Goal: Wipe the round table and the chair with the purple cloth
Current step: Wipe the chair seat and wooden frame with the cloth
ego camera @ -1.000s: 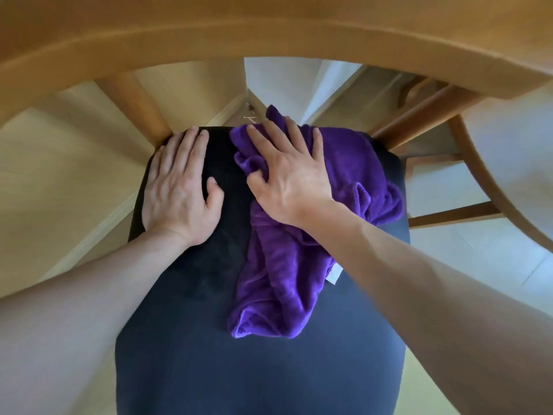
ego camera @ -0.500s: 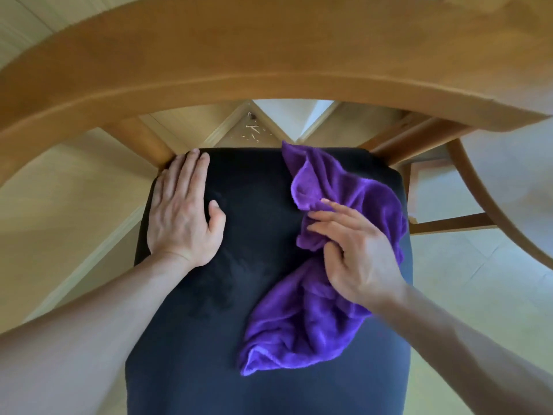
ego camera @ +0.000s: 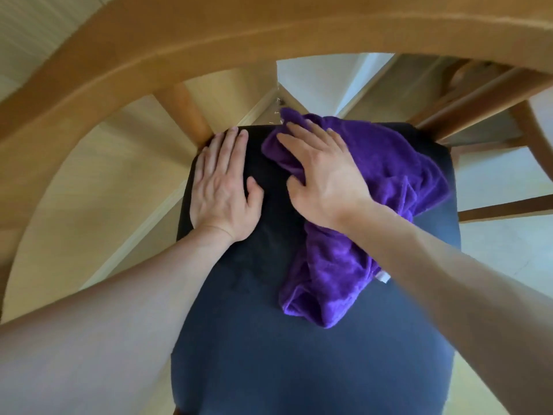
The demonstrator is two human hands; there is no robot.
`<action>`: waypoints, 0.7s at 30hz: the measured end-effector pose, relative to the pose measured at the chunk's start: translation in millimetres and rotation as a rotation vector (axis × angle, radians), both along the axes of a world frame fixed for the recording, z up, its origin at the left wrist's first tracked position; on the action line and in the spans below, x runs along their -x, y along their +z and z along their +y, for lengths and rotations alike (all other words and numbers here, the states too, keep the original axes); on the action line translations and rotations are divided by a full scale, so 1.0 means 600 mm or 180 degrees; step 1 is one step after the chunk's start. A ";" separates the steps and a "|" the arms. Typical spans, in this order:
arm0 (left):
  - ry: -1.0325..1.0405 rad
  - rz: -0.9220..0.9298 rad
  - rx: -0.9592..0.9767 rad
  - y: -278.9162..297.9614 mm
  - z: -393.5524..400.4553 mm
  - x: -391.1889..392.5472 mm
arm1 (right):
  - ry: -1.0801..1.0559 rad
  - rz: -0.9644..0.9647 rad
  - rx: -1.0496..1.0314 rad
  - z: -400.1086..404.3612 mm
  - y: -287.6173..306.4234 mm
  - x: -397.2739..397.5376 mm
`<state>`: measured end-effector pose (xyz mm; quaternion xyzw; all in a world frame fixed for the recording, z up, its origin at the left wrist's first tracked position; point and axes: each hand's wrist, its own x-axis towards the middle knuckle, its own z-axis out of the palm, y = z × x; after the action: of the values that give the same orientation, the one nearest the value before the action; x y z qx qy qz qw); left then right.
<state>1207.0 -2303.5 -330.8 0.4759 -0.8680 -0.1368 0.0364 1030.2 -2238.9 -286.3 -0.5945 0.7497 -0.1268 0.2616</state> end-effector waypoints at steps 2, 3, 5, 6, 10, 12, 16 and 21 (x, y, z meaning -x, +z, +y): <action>0.0014 0.0030 0.0036 -0.003 0.001 0.000 | 0.0043 0.0329 -0.0245 0.032 -0.006 0.041; 0.0021 0.0039 0.0052 -0.005 0.000 0.001 | -0.0048 0.0355 -0.0344 0.042 -0.007 0.054; 0.0026 0.0045 0.0020 -0.005 -0.001 0.000 | -0.0323 0.0226 -0.0210 0.045 -0.014 0.051; 0.0024 0.0057 -0.0053 -0.003 -0.002 0.000 | -0.0477 0.0190 -0.0049 0.040 -0.017 0.039; -0.0032 0.0473 -0.0697 0.025 -0.007 -0.014 | -0.0867 0.0069 0.0347 0.027 -0.012 -0.006; -0.0086 0.0541 -0.0667 0.043 -0.004 -0.031 | -0.0810 -0.0066 0.0482 0.032 -0.008 -0.004; 0.0298 0.0260 -0.0436 0.047 0.054 -0.086 | -0.1280 -0.0474 0.0629 0.005 0.024 0.019; 0.0545 0.0234 -0.0344 -0.002 0.098 -0.118 | -0.1516 -0.1333 0.0427 -0.051 0.019 -0.046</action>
<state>1277.9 -2244.7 -332.0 0.5444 -0.8136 -0.1971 0.0541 1058.1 -2269.6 -274.7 -0.3792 0.7876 -0.3531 0.3334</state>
